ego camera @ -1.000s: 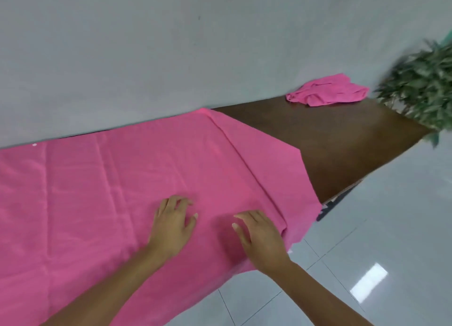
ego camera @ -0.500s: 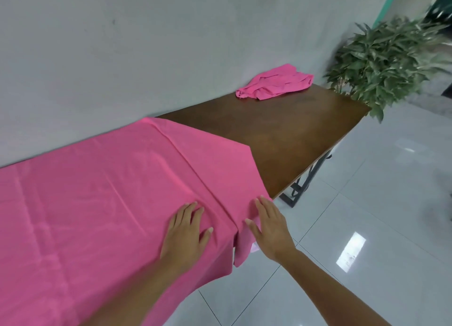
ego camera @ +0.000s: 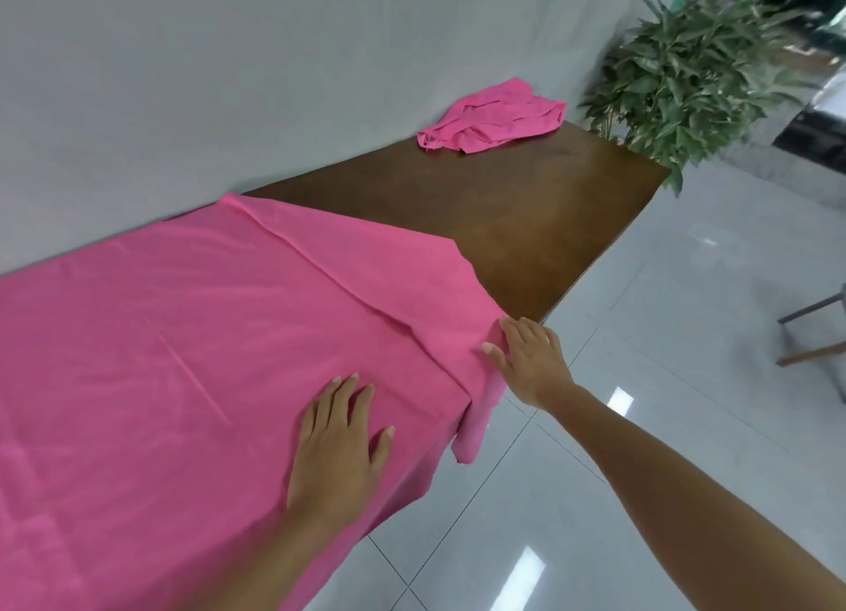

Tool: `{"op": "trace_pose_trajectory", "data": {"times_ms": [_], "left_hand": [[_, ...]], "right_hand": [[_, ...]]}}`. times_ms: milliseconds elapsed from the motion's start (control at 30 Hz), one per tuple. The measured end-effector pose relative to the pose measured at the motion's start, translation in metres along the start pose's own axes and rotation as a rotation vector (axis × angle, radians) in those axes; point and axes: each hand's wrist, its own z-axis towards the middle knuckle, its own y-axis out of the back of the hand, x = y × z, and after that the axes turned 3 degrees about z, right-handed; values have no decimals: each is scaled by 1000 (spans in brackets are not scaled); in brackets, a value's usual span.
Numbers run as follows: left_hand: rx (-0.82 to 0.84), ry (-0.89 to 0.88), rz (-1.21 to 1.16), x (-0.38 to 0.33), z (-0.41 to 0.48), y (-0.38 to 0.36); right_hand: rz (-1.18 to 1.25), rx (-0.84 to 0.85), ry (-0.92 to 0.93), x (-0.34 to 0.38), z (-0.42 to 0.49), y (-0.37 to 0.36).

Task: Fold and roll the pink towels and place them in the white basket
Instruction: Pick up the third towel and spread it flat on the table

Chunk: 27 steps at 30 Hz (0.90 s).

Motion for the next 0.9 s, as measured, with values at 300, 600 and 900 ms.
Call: {"op": "trace_pose_trajectory", "data": {"times_ms": [300, 600, 900], "left_hand": [[1, 13, -12, -1, 0, 1], [-50, 154, -54, -22, 11, -4], [-70, 143, 19, -25, 9, -8]], "right_hand": [[-47, 106, -164, -5, 71, 26], [252, -108, -316, 32, 16, -8], [318, -117, -129, -15, 11, -20]]}}
